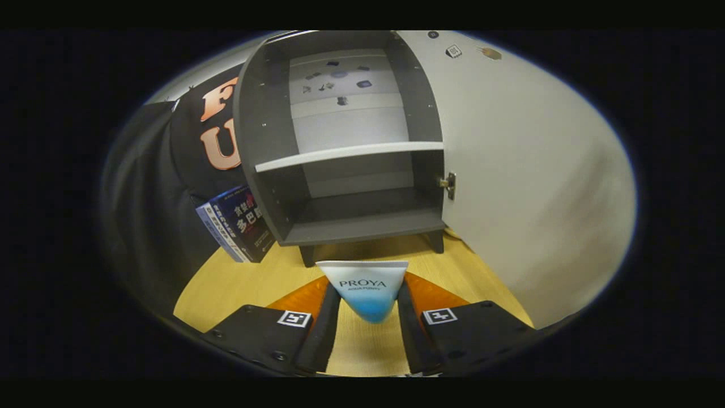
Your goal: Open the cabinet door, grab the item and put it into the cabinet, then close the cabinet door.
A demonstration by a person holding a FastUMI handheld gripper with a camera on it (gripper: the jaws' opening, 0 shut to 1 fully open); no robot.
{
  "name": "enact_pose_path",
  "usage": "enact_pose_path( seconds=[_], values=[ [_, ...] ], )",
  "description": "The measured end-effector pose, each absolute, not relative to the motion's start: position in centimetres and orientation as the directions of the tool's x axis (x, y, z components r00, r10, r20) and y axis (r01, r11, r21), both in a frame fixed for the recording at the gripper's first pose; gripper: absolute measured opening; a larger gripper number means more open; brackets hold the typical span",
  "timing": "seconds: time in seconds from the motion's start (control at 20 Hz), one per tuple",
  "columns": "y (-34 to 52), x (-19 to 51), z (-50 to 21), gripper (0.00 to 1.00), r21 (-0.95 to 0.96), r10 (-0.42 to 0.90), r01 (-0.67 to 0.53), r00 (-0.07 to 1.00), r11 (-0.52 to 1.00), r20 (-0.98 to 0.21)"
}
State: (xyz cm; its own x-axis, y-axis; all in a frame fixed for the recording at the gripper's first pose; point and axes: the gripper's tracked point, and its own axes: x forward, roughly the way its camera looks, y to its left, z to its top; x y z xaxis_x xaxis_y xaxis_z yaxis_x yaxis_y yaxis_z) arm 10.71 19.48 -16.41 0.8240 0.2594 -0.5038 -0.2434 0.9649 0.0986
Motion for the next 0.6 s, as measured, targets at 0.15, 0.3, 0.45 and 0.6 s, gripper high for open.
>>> enact_pose_path(
  seconds=[0.15, 0.3, 0.45, 0.6],
  values=[
    [19.8, 11.8, -14.8, 0.58, 0.083, 0.26, -0.251, 0.843, 0.964, -0.471],
    [20.0, 12.8, -13.4, 0.58, 0.057, 0.267, -0.27, 0.86, 0.961, -0.436],
    [20.4, 13.9, -12.0, 0.58, 0.049, 0.277, -0.282, 0.874, 0.958, -0.399],
    [21.3, 14.5, -10.7, 0.58, 0.081, 0.295, -0.285, 0.88, 0.955, -0.373]
  ],
)
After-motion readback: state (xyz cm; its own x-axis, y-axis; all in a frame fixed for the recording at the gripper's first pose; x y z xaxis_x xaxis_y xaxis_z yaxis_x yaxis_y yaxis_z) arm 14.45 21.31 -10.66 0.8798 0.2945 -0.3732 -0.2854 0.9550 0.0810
